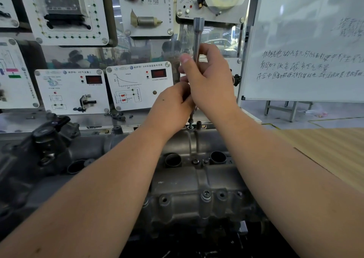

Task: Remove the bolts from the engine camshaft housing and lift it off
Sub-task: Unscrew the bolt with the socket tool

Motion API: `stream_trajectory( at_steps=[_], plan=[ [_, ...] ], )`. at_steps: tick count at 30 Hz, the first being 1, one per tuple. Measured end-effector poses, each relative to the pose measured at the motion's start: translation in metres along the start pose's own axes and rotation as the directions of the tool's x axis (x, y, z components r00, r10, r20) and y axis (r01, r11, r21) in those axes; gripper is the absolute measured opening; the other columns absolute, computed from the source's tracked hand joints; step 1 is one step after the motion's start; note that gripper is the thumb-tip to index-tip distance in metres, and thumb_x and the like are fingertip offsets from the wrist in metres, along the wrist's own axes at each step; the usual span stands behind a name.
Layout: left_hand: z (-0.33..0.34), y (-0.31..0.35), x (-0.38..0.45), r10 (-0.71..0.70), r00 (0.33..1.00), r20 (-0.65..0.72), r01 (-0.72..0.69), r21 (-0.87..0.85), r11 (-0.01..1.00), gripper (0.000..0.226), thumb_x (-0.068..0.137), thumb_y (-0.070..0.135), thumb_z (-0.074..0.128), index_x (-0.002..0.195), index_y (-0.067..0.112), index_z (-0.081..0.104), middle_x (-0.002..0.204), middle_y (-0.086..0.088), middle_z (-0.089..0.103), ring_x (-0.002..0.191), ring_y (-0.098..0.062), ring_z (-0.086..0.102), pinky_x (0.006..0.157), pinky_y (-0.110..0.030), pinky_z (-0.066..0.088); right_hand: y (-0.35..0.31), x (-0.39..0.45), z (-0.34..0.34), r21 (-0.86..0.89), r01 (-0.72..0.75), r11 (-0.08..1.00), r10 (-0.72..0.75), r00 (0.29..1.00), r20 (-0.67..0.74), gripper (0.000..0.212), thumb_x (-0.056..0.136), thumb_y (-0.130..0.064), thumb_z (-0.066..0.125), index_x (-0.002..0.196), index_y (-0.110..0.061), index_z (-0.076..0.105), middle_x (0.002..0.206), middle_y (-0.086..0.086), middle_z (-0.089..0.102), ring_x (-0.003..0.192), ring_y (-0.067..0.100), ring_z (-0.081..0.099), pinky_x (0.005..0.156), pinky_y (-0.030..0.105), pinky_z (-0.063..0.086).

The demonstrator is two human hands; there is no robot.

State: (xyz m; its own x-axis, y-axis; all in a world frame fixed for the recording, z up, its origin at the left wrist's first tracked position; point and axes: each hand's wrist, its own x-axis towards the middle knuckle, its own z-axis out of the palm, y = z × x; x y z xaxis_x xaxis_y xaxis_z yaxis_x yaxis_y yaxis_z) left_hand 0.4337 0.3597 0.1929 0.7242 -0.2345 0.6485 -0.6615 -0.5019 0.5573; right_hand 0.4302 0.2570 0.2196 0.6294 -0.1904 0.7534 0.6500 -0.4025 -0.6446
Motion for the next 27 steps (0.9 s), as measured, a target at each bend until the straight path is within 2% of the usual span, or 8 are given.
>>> stream_trajectory(
  at_steps=[5, 8, 11, 16, 18, 21, 25, 27],
  plan=[
    [0.0018, -0.0006, 0.0003, -0.005, 1.000, -0.008, 0.005, 0.010, 1.000, 0.014, 0.098, 0.018, 0.054, 0.094, 0.005, 0.060, 0.079, -0.010, 0.068, 0.073, -0.026, 0.063, 0.067, -0.041, 0.048, 0.0001, 0.0003, -0.0006, -0.042, 0.055, 0.998, -0.056, 0.998, -0.020, 0.026, 0.102, -0.029, 0.051, 0.100, -0.007, 0.064, 0.086, 0.000, 0.072, 0.080, 0.019, 0.070, 0.078, 0.047, 0.057],
    [0.0038, -0.0013, -0.0025, -0.010, 1.000, 0.001, 0.010, -0.018, 1.000, 0.026, 0.103, 0.023, 0.046, 0.080, 0.019, 0.057, 0.070, 0.001, 0.065, 0.058, -0.011, 0.057, 0.055, -0.030, 0.041, 0.0006, 0.0022, -0.0007, -0.042, 0.041, 0.998, -0.041, 0.999, 0.010, 0.029, 0.105, -0.028, 0.046, 0.094, -0.007, 0.062, 0.088, -0.009, 0.073, 0.074, 0.005, 0.070, 0.076, 0.040, 0.058],
    [0.0031, 0.0003, -0.0030, -0.005, 1.000, 0.003, 0.006, -0.045, 0.999, 0.033, 0.104, 0.019, 0.043, 0.073, 0.022, 0.054, 0.061, 0.006, 0.060, 0.047, -0.001, 0.051, 0.045, -0.014, 0.033, 0.0007, 0.0027, -0.0001, -0.037, 0.026, 0.999, -0.026, 1.000, 0.010, 0.030, 0.106, -0.028, 0.043, 0.093, -0.007, 0.059, 0.088, -0.009, 0.072, 0.074, 0.005, 0.070, 0.076, 0.040, 0.058],
    [0.0004, 0.0009, 0.0000, 0.020, 1.000, -0.020, -0.020, 0.019, 1.000, 0.020, 0.097, 0.013, 0.052, 0.083, 0.026, 0.055, 0.064, 0.005, 0.061, 0.056, -0.002, 0.055, 0.050, -0.019, 0.034, 0.0009, -0.0006, 0.0014, -0.041, 0.021, 0.999, -0.022, 0.999, -0.028, 0.033, 0.101, -0.043, 0.052, 0.124, -0.020, 0.055, 0.091, -0.007, 0.073, 0.085, 0.008, 0.070, 0.079, 0.036, 0.056],
    [0.0008, 0.0003, -0.0003, 0.023, 0.999, -0.027, -0.023, 0.015, 1.000, 0.015, 0.096, 0.014, 0.054, 0.095, 0.029, 0.055, 0.074, 0.000, 0.066, 0.066, -0.010, 0.060, 0.057, -0.025, 0.042, 0.0005, -0.0005, 0.0014, -0.061, 0.041, 0.997, -0.043, 0.999, -0.023, 0.028, 0.102, -0.038, 0.052, 0.116, -0.016, 0.060, 0.087, -0.002, 0.073, 0.083, 0.014, 0.069, 0.079, 0.042, 0.056],
    [0.0020, -0.0020, -0.0005, 0.020, 0.999, -0.032, -0.019, 0.005, 1.000, 0.008, 0.097, 0.017, 0.054, 0.091, 0.015, 0.060, 0.075, -0.006, 0.066, 0.067, -0.019, 0.059, 0.061, -0.034, 0.043, -0.0011, 0.0003, 0.0007, -0.064, 0.048, 0.997, -0.049, 0.999, -0.022, 0.025, 0.103, -0.031, 0.049, 0.099, -0.011, 0.064, 0.083, -0.005, 0.073, 0.078, 0.014, 0.068, 0.078, 0.043, 0.056],
    [0.0041, -0.0013, -0.0035, 0.019, 1.000, -0.009, -0.019, -0.043, 0.999, 0.032, 0.104, 0.021, 0.043, 0.074, 0.025, 0.053, 0.064, 0.003, 0.060, 0.051, -0.003, 0.051, 0.050, -0.019, 0.036, -0.0005, 0.0009, 0.0008, -0.036, 0.031, 0.999, -0.032, 0.999, -0.006, 0.027, 0.106, -0.028, 0.043, 0.088, -0.018, 0.060, 0.087, -0.009, 0.073, 0.073, 0.005, 0.069, 0.076, 0.039, 0.058],
    [0.0033, -0.0003, -0.0027, 0.022, 1.000, -0.003, -0.022, -0.026, 0.999, 0.034, 0.104, 0.018, 0.043, 0.072, 0.025, 0.052, 0.063, 0.004, 0.059, 0.049, 0.000, 0.051, 0.048, -0.015, 0.036, -0.0007, 0.0007, 0.0013, -0.024, 0.034, 0.999, -0.034, 0.999, -0.008, 0.022, 0.106, -0.032, 0.043, 0.096, -0.020, 0.059, 0.092, -0.008, 0.073, 0.077, 0.007, 0.069, 0.078, 0.040, 0.057]
  ],
)
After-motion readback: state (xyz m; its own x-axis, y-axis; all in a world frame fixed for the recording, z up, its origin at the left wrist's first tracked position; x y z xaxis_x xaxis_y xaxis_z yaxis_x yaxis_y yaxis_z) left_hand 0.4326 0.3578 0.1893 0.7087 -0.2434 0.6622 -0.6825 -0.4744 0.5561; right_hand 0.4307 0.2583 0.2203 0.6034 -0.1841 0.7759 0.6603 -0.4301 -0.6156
